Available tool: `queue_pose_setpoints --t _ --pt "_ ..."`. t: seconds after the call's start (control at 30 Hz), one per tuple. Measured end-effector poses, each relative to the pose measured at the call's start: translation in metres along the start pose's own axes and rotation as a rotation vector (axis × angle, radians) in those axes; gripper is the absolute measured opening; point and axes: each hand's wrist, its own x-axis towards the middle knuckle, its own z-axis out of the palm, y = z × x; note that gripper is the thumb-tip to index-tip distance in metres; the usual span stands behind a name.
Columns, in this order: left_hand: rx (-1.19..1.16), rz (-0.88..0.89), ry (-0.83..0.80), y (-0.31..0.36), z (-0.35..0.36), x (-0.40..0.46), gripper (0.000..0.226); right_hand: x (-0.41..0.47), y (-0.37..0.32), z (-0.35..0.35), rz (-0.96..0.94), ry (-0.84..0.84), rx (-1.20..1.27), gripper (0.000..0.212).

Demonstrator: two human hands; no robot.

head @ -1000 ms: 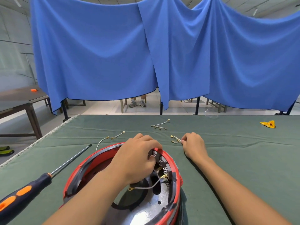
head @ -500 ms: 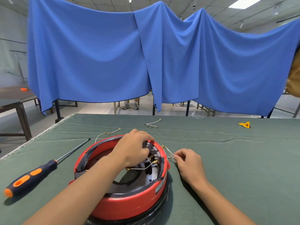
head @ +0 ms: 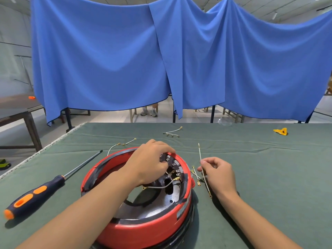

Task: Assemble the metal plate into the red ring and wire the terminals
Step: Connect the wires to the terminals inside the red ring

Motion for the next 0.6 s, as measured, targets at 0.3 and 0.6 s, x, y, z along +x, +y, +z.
queue_pose_setpoints --t 0.3,0.6 --pt "0.006 -0.025 -0.012 0.000 0.001 0.000 0.050 0.003 -0.009 -0.007 0.092 -0.063 0.154 0.017" --pt "-0.127 -0.002 0.323 0.009 -0.002 -0.004 0.026 -0.013 -0.048 -0.011 0.186 -0.569 0.508 0.009"
